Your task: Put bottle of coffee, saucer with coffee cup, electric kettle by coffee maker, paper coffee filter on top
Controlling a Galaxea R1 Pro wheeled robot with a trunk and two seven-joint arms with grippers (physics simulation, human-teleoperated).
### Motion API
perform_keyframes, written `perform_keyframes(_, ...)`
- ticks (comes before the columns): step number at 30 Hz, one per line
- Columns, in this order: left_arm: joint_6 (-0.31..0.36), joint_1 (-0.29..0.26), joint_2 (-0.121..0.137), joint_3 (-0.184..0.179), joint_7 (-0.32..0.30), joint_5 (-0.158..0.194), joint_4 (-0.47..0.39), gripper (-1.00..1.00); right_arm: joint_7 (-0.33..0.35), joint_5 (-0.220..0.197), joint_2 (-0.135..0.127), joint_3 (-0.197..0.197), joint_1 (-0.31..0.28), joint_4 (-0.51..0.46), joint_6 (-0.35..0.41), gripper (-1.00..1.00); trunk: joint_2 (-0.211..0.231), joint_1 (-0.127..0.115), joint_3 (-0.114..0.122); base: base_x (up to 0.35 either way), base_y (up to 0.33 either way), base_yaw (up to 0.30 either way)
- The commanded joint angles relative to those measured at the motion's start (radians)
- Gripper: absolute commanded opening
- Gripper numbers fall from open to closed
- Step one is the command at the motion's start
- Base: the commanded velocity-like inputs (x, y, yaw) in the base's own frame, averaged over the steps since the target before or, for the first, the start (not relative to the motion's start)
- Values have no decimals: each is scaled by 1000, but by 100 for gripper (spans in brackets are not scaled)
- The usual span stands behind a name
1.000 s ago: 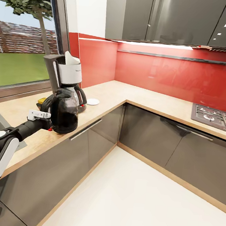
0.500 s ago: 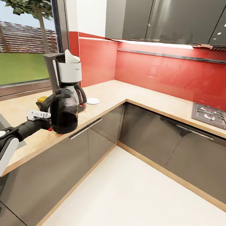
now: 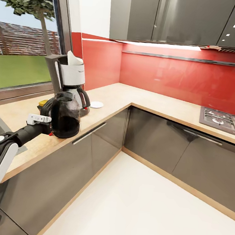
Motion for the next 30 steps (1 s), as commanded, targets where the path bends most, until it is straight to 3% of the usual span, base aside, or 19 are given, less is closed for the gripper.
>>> perform_keyframes(1, 9, -1, 0, 3, -3, 14, -1, -100, 8, 8, 1, -8, -1, 0, -3, 100, -1, 0, -1, 0, 0, 0)
perform_keyframes(30, 9, -1, 0, 7, -5, 14, -1, -100, 8, 8, 1, -9, -1, 0, -3, 100, -1, 0, -1, 0, 9, 0)
